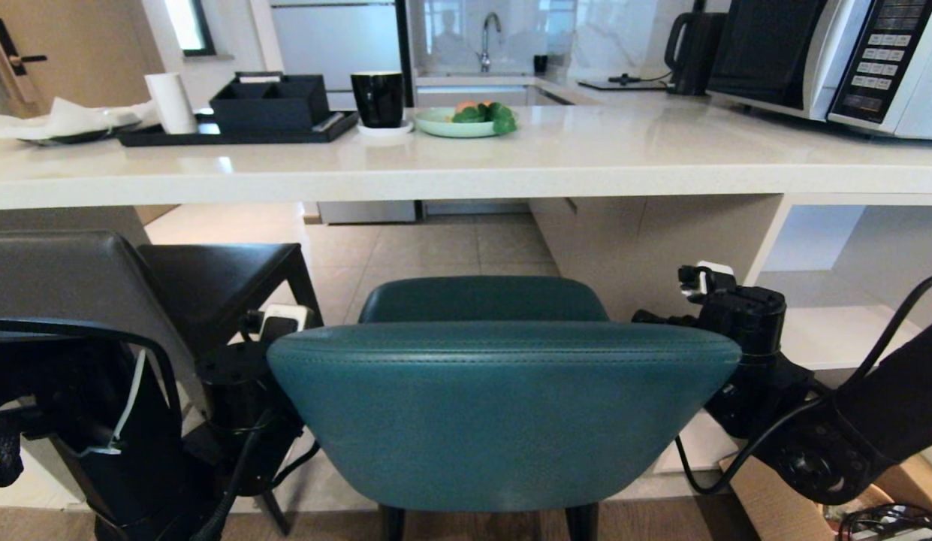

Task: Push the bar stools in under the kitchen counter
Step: Pull the blue chair out from under the dining table

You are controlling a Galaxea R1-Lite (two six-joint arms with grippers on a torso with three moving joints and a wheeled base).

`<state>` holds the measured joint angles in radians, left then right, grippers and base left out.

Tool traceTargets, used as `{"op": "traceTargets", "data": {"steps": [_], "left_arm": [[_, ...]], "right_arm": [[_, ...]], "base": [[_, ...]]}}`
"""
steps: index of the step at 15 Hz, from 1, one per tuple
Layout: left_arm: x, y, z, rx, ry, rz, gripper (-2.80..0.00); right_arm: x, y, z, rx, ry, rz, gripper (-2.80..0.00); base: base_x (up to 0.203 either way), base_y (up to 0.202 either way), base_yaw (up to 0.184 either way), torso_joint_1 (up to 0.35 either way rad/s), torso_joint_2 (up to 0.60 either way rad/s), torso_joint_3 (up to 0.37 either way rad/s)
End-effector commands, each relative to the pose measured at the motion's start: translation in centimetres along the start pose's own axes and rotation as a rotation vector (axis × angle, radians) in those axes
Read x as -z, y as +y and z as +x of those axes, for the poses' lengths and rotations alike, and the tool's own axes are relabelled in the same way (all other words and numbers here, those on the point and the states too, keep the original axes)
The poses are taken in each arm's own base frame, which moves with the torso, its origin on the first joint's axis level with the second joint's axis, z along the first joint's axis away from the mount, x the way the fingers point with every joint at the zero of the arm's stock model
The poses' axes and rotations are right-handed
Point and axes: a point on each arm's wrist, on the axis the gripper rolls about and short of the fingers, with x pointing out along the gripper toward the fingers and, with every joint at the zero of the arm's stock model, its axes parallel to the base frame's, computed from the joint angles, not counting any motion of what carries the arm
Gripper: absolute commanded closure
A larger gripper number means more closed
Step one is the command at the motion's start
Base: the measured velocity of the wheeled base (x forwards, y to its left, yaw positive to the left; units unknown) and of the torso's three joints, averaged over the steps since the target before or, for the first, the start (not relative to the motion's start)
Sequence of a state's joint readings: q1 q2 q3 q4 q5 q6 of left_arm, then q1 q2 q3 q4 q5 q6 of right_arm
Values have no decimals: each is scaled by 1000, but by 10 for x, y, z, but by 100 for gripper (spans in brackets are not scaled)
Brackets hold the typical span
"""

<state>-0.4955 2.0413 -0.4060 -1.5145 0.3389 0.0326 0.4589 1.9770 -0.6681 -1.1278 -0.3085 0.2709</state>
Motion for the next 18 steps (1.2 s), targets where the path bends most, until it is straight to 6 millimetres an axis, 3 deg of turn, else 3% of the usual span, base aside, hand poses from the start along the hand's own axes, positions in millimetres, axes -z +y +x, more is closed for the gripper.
{"op": "traceTargets", "data": {"steps": [1, 5, 11, 14, 18], "left_arm": [[-9, -9, -8, 43, -38, -11, 0], [-1, -13, -2, 47, -19, 0, 0], [-6, -11, 3, 37, -41, -8, 0], [-5, -11, 1, 41, -36, -4, 0], [-8, -12, 2, 41, -47, -7, 0]], "right_arm": [[8, -1, 2, 13, 22, -8, 0], [8, -3, -4, 30, 26, -8, 0], [8, -3, -22, 17, 41, -12, 0], [7, -3, -21, 17, 36, 0, 0], [4, -1, -16, 15, 26, 4, 0]], "base": [[0, 0, 0, 0, 0, 0], [0, 0, 0, 0, 0, 0], [0, 0, 0, 0, 0, 0], [0, 0, 0, 0, 0, 0], [-171, 0, -2, 5, 0, 1]]}}
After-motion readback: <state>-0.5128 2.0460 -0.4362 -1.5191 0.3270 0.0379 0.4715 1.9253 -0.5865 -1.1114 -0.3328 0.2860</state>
